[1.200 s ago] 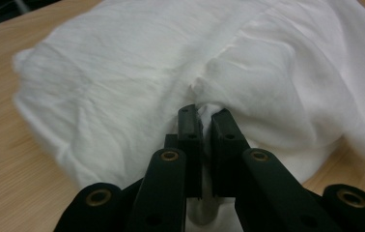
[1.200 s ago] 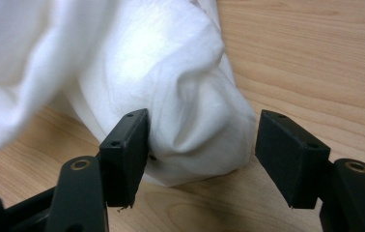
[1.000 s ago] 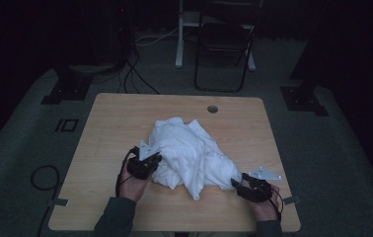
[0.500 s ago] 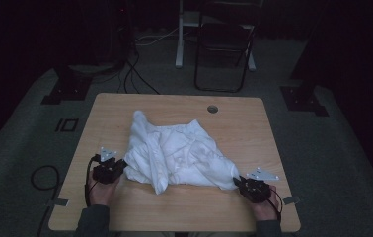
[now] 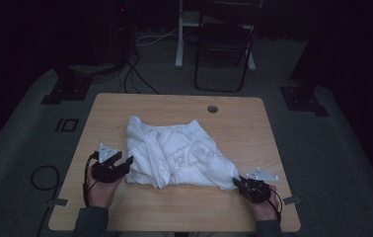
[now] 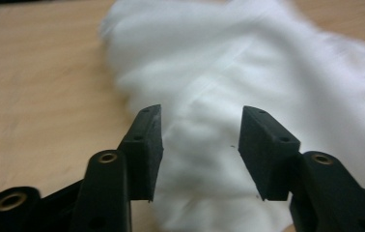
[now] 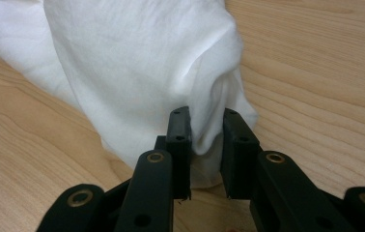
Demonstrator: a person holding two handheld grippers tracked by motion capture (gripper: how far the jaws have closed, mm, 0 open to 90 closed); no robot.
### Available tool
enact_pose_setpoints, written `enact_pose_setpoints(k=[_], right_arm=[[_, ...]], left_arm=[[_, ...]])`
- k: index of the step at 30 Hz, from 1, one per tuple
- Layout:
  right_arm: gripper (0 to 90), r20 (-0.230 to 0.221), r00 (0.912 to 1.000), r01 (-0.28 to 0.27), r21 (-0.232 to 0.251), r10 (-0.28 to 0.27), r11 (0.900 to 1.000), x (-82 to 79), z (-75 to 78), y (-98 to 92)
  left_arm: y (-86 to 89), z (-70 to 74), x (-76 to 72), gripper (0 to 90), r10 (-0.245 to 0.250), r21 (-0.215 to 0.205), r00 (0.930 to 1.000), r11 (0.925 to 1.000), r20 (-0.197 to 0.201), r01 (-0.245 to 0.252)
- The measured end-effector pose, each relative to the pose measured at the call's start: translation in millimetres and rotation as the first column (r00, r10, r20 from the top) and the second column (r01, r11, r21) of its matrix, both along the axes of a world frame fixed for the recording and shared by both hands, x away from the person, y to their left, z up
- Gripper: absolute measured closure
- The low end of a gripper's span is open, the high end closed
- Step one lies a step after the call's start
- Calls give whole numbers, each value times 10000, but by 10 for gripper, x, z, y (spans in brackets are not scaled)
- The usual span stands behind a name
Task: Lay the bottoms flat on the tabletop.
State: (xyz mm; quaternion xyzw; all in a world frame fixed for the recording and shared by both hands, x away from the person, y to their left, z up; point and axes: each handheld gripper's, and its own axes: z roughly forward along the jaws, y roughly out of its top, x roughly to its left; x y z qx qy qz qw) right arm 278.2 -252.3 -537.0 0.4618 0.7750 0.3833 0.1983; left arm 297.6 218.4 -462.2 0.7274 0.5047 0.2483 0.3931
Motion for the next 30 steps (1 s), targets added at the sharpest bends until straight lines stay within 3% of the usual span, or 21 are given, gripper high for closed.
enact_pose_setpoints(k=[5, 9, 10, 12, 16, 18, 21, 23, 26, 30], right_arm=[[762, 12, 10000, -9, -2, 9, 10000, 2, -3, 1], [761, 17, 10000, 0, -10, 0, 10000, 3, -4, 5], [757, 27, 10000, 0, -11, 0, 10000, 4, -4, 5], [746, 38, 10000, 9, -10, -9, 10000, 3, -4, 4], [706, 47, 10000, -24, 64, 24, 10000, 10, -8, -3], [688, 28, 10000, -35, 122, 34, 9999, 13, -9, -8], [686, 31, 10000, -33, 139, 32, 9999, 14, -11, -10], [734, -5, 10000, -56, 123, 56, 9999, 16, -12, -1], [755, -4, 10000, -62, 80, 62, 9999, 15, -11, 6], [817, 86, 10000, 49, -152, -48, 9999, 10, 1, 18]], left_arm=[[-279, 159, 45, 429, -712, 47, 9969, 9975, 326, 711], [-547, 169, 105, 356, -961, 248, 9949, 9951, 301, 954], [-674, 147, 140, 293, -901, 297, 9958, 9955, 188, 896], [-730, 130, 156, 268, -854, 355, 9963, 9958, 113, 850], [-891, 10, 243, 277, -815, 640, 9960, 9944, -353, 837], [-918, -46, 269, 420, -845, 929, 9946, 9916, -598, 898], [-866, -114, 297, 779, -1157, 917, 9868, 9877, -1136, 1264], [-759, -117, 267, 893, -1093, 916, 9882, 9886, -1075, 1193], [-713, -108, 253, 895, -1049, 919, 9892, 9892, -1020, 1143], [-348, -63, 159, 895, -546, 1080, 9945, 9921, -896, 642]])
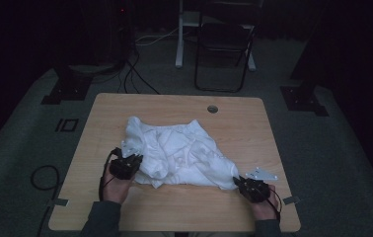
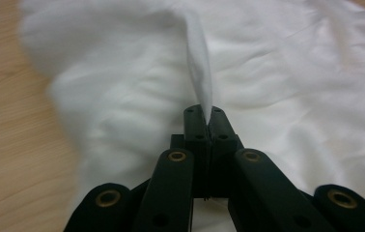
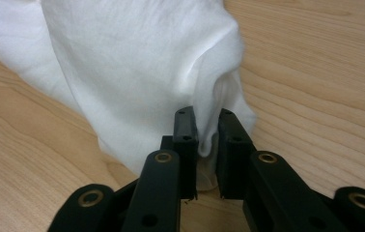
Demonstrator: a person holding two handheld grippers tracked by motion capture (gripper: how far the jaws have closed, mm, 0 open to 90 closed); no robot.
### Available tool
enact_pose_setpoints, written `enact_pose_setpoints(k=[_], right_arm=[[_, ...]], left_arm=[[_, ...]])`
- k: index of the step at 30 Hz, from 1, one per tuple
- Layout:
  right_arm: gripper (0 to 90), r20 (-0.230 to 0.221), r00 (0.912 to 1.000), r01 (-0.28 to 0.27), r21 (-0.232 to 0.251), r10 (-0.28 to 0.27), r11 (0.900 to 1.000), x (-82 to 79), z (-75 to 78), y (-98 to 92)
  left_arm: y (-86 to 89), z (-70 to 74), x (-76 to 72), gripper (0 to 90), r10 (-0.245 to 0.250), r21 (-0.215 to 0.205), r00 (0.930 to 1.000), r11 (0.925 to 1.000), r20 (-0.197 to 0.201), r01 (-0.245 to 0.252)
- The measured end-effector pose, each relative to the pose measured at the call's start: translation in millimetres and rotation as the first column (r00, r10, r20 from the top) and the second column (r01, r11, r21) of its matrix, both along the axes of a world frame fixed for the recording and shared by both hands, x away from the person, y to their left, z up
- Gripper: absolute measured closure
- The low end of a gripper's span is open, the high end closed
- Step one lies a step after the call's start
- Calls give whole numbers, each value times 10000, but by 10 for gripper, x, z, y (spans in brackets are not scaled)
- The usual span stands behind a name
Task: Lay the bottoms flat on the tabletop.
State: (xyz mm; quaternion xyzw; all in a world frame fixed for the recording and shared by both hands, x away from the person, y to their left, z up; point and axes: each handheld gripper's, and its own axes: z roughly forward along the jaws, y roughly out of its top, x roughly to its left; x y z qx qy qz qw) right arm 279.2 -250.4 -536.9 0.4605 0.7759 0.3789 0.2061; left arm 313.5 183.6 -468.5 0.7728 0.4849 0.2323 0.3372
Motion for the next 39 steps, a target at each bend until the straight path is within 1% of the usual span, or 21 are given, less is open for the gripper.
enact_pose_setpoints(k=[1, 5, 6, 7, 9, 11, 12, 13, 14, 15, 16, 19, 22, 25, 26, 27, 28, 31, 34, 36, 39], right_arm=[[817, 0, 10000, 0, 0, 0, 10000, 0, 0, 0], [832, 73, 9999, 132, -96, -132, 9999, -16, 14, -16], [833, 79, 9998, 182, -111, -182, 9998, -19, 16, -21], [833, 79, 9998, 182, -111, -182, 9998, -19, 16, -21], [835, 137, 9993, 344, -156, -341, 9993, -19, 20, -42], [835, 152, 9990, 424, -151, -422, 9990, -19, 22, -52], [837, 215, 9977, 653, -184, -649, 9977, -19, 29, -81], [837, 215, 9977, 653, -184, -649, 9977, -19, 29, -81], [839, 277, 9958, 878, -183, -873, 9960, -21, 37, -112], [839, 277, 9958, 878, -183, -873, 9960, -21, 37, -112], [840, 354, 9928, 1156, -261, -1147, 9930, -23, 45, -147], [841, 387, 9885, 1474, -316, -1461, 9886, -26, 49, -179], [838, 383, 9804, 1940, -185, -1932, 9808, -31, 47, -265], [830, 400, 9795, 1979, -124, -1972, 9802, -36, 44, -285], [805, 428, 9801, 1946, -121, -1939, 9808, -38, 44, -276], [786, 465, 9802, 1931, -138, -1923, 9811, -39, 44, -270], [765, 521, 9804, 1913, -154, -1902, 9814, -40, 46, -265], [713, 645, 9798, 1907, -132, -1895, 9816, -45, 54, -260], [629, 811, 9775, 1956, -24, -1948, 9807, -60, 72, -259], [612, 849, 9774, 1944, 20, -1939, 9809, -65, 77, -256], [568, 1065, 9775, 1828, 60, -1824, 9831, -83, 96, -240]], left_arm=[[0, 0, 0, 895, 0, 0, 10000, 10000, 0, 0], [350, 4, -85, 896, 635, 93, 9980, 9979, -47, -634], [546, -6, -112, 895, 1079, 64, 9941, 9941, -127, -1078], [546, -6, -112, 895, 1079, 64, 9941, 9941, -127, -1078], [829, -33, -142, 893, 1723, -122, 9844, 9849, -353, -1728], [905, -40, -155, 889, 1890, -93, 9813, 9818, -367, -1895], [1036, -46, -183, 841, 2267, -128, 9731, 9737, -401, -2273], [1036, -46, -183, 810, 2267, -128, 9731, 9737, -401, -2273], [1136, -40, -217, 775, 2578, -207, 9656, 9658, -338, -2586], [1136, -40, -217, 757, 2578, -207, 9656, 9658, -338, -2586], [1199, -24, -249, 728, 2840, -362, 9585, 9579, -249, -2848], [1215, -3, -274, 669, 2997, -348, 9540, 9533, -90, -2999], [1176, 87, -291, 624, 3137, -384, 9490, 9491, 321, -3125], [1143, 142, -282, 589, 3027, -437, 9520, 9527, 455, -3008], [1092, 182, -257, 578, 2828, -547, 9578, 9584, 506, -2801], [1092, 182, -257, 571, 2828, -547, 9578, 9584, 506, -2801], [1021, 200, -227, 564, 2586, -570, 9645, 9651, 542, -2556], [934, 197, -194, 552, 2353, -602, 9705, 9708, 532, -2321], [696, 159, -109, 535, 1751, -680, 9836, 9828, 429, -1719], [622, 146, -85, 530, 1525, -672, 9874, 9865, 414, -1495], [316, 106, 12, 513, 798, -562, 9961, 9954, 365, -777]])
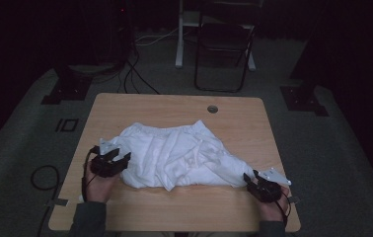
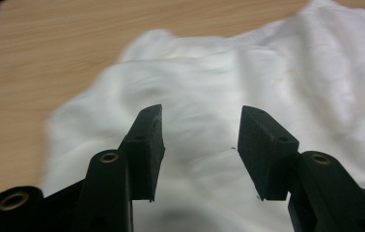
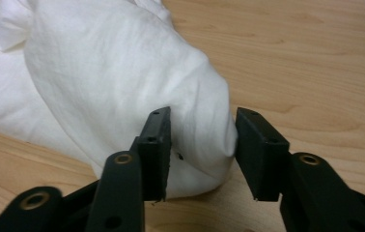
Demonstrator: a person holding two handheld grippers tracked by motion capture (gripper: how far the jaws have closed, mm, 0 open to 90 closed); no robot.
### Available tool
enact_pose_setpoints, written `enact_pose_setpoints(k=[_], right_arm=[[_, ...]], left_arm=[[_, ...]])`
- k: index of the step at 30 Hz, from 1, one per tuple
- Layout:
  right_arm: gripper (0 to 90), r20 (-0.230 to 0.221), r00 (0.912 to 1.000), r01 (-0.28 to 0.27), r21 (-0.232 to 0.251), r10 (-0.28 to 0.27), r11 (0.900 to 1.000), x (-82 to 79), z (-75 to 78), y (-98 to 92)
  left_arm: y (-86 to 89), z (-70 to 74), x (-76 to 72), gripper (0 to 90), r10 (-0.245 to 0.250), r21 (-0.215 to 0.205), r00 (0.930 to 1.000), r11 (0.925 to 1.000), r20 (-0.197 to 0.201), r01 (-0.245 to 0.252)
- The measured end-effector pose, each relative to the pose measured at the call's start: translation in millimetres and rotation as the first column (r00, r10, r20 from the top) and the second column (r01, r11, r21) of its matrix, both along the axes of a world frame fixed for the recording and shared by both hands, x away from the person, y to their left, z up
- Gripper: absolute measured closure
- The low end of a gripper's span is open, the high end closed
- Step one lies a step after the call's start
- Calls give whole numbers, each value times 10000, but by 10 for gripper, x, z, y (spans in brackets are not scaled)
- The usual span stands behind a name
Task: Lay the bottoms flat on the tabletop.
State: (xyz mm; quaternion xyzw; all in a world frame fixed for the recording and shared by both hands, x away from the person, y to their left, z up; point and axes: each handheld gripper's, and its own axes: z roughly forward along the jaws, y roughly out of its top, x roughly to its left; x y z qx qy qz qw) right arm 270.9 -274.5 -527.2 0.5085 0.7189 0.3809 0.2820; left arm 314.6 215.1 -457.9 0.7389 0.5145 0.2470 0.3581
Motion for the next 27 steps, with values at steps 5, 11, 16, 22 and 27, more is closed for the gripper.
enact_pose_setpoints(k=[5, 11, 16, 22, 27], right_arm=[[547, 128, 9998, -132, -59, 132, 9999, -9, 7, 24], [542, 62, 9997, -235, -24, 235, 9997, -10, -2, 44], [541, 19, 9995, -310, -30, 310, 9995, -5, -12, 55], [547, -51, 9991, -410, -90, 410, 9991, 1, -22, 74], [798, -325, 9978, -592, -393, 579, 9975, 14, -44, 92]], left_arm=[[-270, -31, 96, 506, -619, 47, 9981, 9981, -57, 619], [-618, -73, 263, 502, -1370, -157, 9904, 9905, -175, 1367], [-873, -170, 446, 503, -1657, -31, 9845, 9862, -571, 1657], [-1012, -357, 531, 851, -2206, 365, 9705, 9737, -970, 2249], [-902, -295, 310, 900, -2400, 421, 9689, 9692, -606, 2427]])
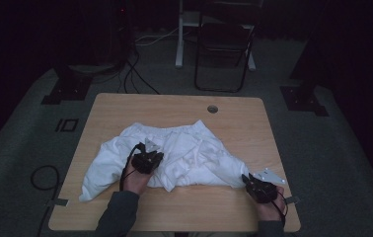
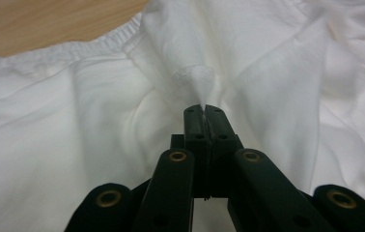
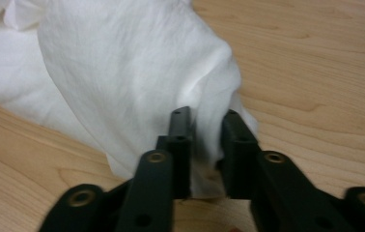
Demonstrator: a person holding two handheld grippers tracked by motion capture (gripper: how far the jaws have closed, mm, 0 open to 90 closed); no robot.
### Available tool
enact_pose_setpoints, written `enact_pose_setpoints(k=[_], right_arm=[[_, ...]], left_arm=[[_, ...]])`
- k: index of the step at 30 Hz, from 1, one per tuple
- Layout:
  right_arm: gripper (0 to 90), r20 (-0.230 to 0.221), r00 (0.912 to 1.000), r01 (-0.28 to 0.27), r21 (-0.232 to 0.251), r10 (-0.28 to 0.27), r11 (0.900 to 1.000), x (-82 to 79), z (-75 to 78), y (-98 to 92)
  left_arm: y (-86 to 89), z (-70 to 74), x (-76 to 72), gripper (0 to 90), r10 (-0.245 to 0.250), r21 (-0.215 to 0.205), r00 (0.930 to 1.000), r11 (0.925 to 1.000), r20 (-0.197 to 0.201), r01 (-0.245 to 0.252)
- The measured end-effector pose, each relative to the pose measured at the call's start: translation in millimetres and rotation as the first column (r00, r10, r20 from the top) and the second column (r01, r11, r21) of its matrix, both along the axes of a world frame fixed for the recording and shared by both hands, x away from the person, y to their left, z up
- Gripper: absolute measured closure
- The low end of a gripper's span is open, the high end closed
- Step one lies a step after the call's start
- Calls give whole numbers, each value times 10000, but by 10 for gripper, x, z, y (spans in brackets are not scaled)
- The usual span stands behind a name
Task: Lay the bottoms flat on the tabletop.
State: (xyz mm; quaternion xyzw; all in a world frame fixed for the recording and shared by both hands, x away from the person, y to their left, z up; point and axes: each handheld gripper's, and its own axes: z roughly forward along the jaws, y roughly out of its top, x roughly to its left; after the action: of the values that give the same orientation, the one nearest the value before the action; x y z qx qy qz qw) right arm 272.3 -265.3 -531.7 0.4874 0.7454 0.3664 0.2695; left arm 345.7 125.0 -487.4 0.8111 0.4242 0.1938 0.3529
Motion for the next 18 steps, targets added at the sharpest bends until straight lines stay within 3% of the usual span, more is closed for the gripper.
enact_pose_setpoints(k=[2, 4, 5, 8, 10, 15, 18], right_arm=[[798, 0, 10000, 0, 0, 0, 10000, 0, 0, 0], [838, -43, 10000, 38, -175, -39, 9998, -5, 1, 15], [841, -65, 10000, 63, -184, -64, 9998, -4, 0, 11], [845, -97, 9999, 140, -144, -141, 9998, -1, -5, 3], [850, -128, 9996, 234, -152, -236, 9996, 0, -7, -8], [857, -200, 9987, 462, -178, -465, 9988, 4, -9, -30], [865, -162, 9956, 913, -308, -918, 9954, 1, -3, -75]], left_arm=[[39, 20, -58, 900, 17, -58, 9999, 10000, 101, -16], [223, 55, -314, 900, 126, -184, 9994, 9998, 330, -120], [223, 55, -314, 900, 126, -184, 9994, 9998, 330, -120], [373, 35, -505, 900, 318, -269, 9988, 9992, 379, -308], [541, -13, -663, 900, 627, -330, 9976, 9975, 281, -618], [747, -125, -776, 900, 1044, -259, 9945, 9942, -96, -1046], [866, -206, -843, 900, 1402, -152, 9894, 9899, -380, -1409]])
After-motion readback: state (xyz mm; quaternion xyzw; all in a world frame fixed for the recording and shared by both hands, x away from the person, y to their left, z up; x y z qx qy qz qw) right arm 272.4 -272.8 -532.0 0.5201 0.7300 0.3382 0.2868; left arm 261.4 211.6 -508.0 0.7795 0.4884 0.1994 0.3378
